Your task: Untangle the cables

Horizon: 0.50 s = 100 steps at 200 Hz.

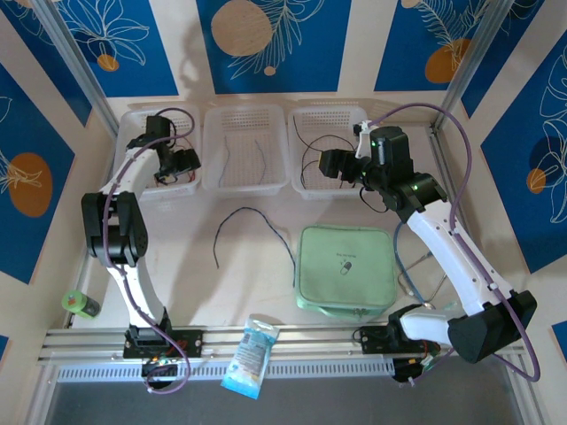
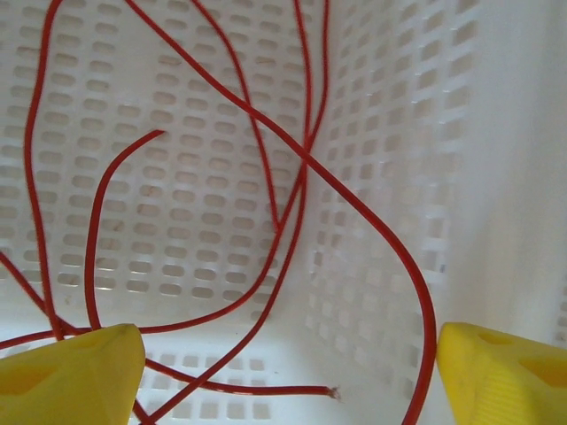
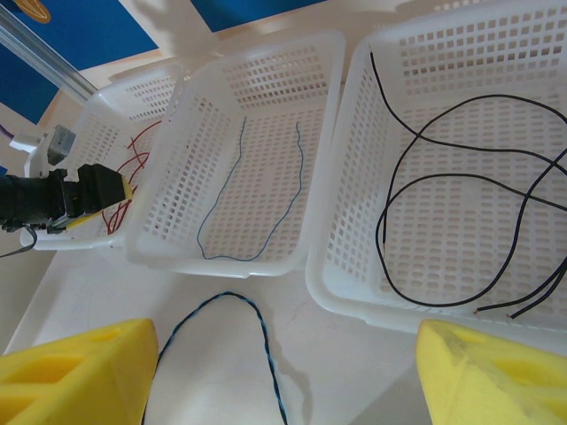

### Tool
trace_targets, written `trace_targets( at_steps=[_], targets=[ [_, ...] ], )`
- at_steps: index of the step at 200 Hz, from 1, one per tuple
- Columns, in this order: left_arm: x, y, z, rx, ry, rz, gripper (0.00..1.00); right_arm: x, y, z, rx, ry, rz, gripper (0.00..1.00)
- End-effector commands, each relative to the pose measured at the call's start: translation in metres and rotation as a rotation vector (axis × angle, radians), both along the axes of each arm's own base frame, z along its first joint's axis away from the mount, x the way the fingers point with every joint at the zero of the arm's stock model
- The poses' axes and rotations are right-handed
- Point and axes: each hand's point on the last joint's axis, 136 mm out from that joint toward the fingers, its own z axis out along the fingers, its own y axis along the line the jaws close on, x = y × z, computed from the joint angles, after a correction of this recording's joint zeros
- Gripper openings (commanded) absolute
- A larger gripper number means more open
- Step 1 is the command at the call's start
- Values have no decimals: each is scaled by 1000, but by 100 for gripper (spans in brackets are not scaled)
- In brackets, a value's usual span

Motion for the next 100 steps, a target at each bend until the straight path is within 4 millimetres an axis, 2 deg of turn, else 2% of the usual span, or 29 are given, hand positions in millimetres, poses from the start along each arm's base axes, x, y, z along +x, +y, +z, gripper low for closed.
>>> trace_targets(
  at_steps=[1,25,59,74,100],
  targets=[
    [-2,12,0,-5,-1,43,84,0,-2,11,4,-27,-1,77],
    [-2,13,-2,-11,2,42,83,0,-3,10,5,-28,-3,77],
    [-5,8,-16,-40,65,17,84,0,-2,10,8,-25,2,77],
    [-2,4,-6,-49,28,-3,86,-1,-3,12,8,-29,1,77],
    [1,-1,38,-46,-127,-40,94,-2,-3,10,7,-25,3,77]
  ],
)
